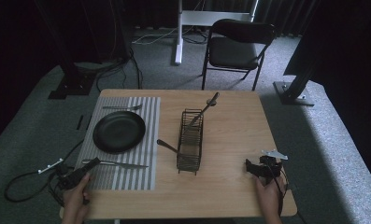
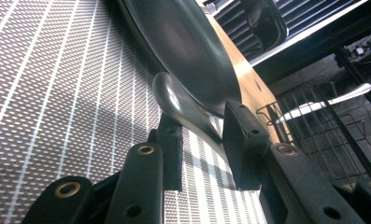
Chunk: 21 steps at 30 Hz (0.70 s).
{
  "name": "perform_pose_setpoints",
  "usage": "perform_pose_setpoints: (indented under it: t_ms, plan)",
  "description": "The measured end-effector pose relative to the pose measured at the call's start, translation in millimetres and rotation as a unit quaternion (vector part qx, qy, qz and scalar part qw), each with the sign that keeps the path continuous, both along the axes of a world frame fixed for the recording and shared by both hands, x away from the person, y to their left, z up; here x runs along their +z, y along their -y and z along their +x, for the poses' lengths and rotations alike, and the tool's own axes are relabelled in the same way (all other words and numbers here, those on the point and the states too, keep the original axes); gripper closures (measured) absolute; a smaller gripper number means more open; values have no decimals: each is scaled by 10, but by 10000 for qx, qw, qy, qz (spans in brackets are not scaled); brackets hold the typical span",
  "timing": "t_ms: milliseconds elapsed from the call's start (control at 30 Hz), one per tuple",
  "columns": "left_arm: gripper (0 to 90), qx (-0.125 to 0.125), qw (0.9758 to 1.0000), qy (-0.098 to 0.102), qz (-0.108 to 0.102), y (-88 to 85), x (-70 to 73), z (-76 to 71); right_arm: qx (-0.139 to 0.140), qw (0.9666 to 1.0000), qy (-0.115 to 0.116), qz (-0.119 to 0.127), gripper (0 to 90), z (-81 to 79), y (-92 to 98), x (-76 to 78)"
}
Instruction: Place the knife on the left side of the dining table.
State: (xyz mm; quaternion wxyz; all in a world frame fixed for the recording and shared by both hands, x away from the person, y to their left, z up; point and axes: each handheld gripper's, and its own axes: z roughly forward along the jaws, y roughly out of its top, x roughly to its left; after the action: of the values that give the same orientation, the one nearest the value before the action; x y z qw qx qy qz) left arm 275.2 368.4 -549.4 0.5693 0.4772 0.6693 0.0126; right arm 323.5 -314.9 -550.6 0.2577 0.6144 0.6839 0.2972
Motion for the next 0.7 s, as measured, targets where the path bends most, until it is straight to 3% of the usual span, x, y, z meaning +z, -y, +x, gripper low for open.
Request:
perform_pose_setpoints:
  t_ms: [100, 167, 267, 367, 567, 633, 667, 700]
  plan:
    - [681, 27, 10000, -40, 81, 9, -14, 6, -1, 10000, -2, 2, 113, 0, 0, 0]
    - [665, 49, 9999, -117, 29, 5, -40, 10, 0, 10000, -1, 2, 112, 0, 0, 0]
    - [641, 95, 9992, -371, 83, 4, -70, 19, 0, 10000, -2, 2, 112, 0, 0, 0]
    - [602, 148, 9974, -638, 285, 24, -84, 20, 0, 10000, -1, 2, 112, 0, 0, 0]
    - [558, 152, 9961, -675, 542, 73, -33, 7, -1, 10000, -1, 3, 113, 0, 0, 0]
    - [525, 108, 9947, -640, 798, 113, -3, 8, 0, 10000, -2, 3, 113, 0, 0, 0]
    - [508, 108, 9947, -640, 798, 113, -3, 8, 0, 10000, -2, 3, 113, 0, 0, 0]
    - [508, 61, 9931, -640, 981, 145, 23, 15, 0, 10000, -1, 1, 112, 0, 0, 0]
